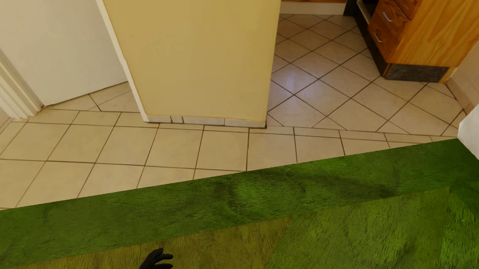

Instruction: Do a 180

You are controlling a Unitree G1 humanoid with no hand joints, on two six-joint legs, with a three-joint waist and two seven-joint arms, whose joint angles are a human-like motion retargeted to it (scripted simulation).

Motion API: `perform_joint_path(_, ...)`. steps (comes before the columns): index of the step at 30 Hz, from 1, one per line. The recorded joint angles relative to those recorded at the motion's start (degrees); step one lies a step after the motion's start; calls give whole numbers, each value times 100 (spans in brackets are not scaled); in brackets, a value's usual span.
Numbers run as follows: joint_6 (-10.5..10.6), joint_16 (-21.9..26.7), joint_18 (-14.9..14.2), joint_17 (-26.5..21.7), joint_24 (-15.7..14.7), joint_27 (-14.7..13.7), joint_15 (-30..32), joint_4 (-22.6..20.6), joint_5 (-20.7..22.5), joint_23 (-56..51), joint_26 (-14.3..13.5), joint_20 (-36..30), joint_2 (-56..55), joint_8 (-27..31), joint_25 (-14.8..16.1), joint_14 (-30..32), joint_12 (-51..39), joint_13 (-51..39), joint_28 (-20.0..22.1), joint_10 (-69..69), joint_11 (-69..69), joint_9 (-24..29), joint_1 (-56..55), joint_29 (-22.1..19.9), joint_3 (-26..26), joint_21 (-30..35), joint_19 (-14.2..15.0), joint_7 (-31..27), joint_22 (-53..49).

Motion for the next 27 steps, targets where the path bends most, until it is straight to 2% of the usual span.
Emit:
perform_joint_path(3,-161,116,15,3,218,-30,307,81,175,-76,-640,4,134,47,51,-21,-96,163,143,-261,-506,-74,219,225,-296,-64,-17,62,101)
perform_joint_path(5,-352,167,53,-124,242,19,180,117,-97,10,-1030,28,72,-268,195,-110,-106,94,211,-82,-333,14,321,207,-166,-101,-8,201,22)
perform_joint_path(6,-367,148,249,-159,223,22,232,167,-34,95,-1136,-88,5,-264,208,-106,-149,-51,250,661,-180,147,52,122,66,-121,-29,33,-12)
perform_joint_path(7,-339,153,546,-211,187,-90,223,100,74,48,-1142,-226,-86,-158,164,182,-72,-73,214,1372,-92,194,-332,-30,251,11,-18,-235,67)
perform_joint_path(8,-277,130,991,-216,139,-262,278,-70,176,16,-1029,-202,-79,-30,93,415,121,-40,103,1744,-156,226,-517,-218,372,69,10,-537,95)
perform_joint_path(9,-167,258,1408,-230,83,-436,401,-261,278,-26,-879,-97,-141,125,51,99,484,61,-102,1360,-347,84,-477,-408,321,85,62,-744,182)
perform_joint_path(10,-16,295,839,-138,-17,-516,360,-272,376,-62,-708,134,-107,165,76,-534,644,178,-281,400,-493,34,-6,-586,125,63,84,-852,549)
perform_joint_path(11,-179,444,106,62,-111,-432,-283,-340,164,-142,-471,227,-167,-39,153,-423,618,201,-336,-90,23,79,367,-696,-83,24,109,-646,624)
perform_joint_path(12,-225,483,273,-22,-127,-303,-536,-315,42,-36,-176,258,-209,-333,246,-438,369,82,-310,252,221,142,252,-668,-2,25,115,-389,154)
perform_joint_path(13,-132,276,129,-113,-21,-265,-327,-222,147,-45,-89,104,-229,-268,297,-480,7,195,-234,620,192,184,126,-567,112,-120,-41,-317,260)
perform_joint_path(14,-186,177,413,-68,152,-264,-195,-217,126,130,-99,-187,-250,-218,306,-389,-105,190,-151,1064,281,232,19,-476,169,-181,-215,-180,220)
perform_joint_path(15,-199,219,479,-95,313,-242,106,-183,199,196,-190,-325,-244,-116,270,167,-130,145,-142,1920,202,259,-417,-413,238,-88,-81,-215,263)
perform_joint_path(16,-152,277,719,-128,371,-313,230,-290,303,322,-263,-290,-194,13,195,831,-23,42,-177,2428,45,271,-776,-408,263,-36,-55,-415,153)
perform_joint_path(17,-8,354,874,-99,350,-433,395,-399,443,257,-386,-92,-205,103,149,681,199,99,-273,2169,-202,150,-958,-423,206,-90,-38,-696,118)
perform_joint_path(18,196,461,1166,-99,242,-483,558,-418,617,17,-569,234,-177,164,169,-359,407,157,-372,843,-491,53,-726,-445,8,56,26,-889,407)
perform_joint_path(19,63,597,173,-8,93,-457,-48,-345,354,-101,-702,436,-263,-47,228,-128,551,134,-350,396,-205,15,-410,-432,-199,148,126,-607,642)
perform_joint_path(20,-61,654,325,-24,11,-425,-729,-293,68,-259,-720,453,-451,-391,260,-78,567,146,-288,218,596,-21,-236,-347,-285,15,241,-294,475)
perform_joint_path(21,-143,680,323,-111,33,-446,-1137,-204,-29,-303,-755,373,-482,-575,235,-83,566,202,-257,132,1175,-111,-134,-206,-278,-144,366,-108,303)
perform_joint_path(22,-287,498,320,-179,126,-390,-1239,-144,-112,-256,-805,262,-270,-614,162,-139,531,138,-209,124,1398,-130,35,-66,-208,-218,498,103,202)
perform_joint_path(23,-408,315,302,-232,247,-333,-1216,-60,-202,-81,-818,96,-26,-609,93,-255,434,4,-227,466,1066,-136,-29,33,0,-165,598,250,-54)
perform_joint_path(24,-404,62,347,-322,379,-353,-616,28,-160,38,-850,-64,100,-615,75,-323,321,5,-321,1062,680,-70,-215,80,319,-135,476,129,-68)
perform_joint_path(25,-420,176,248,-303,471,-421,-594,-66,-58,112,-814,-411,69,-528,105,-155,241,55,-437,1489,719,-29,-400,37,492,-149,-80,-144,41)
perform_joint_path(26,-307,231,571,-300,480,-449,-477,-211,133,107,-769,-295,-35,-375,156,-46,392,54,-565,1688,613,-110,-598,-58,475,-67,-271,-500,204)
perform_joint_path(27,-99,318,1044,-241,380,-448,-386,-325,340,-35,-677,-50,-35,-237,212,-566,596,71,-647,980,368,-155,-368,-174,237,-75,-8,-880,466)
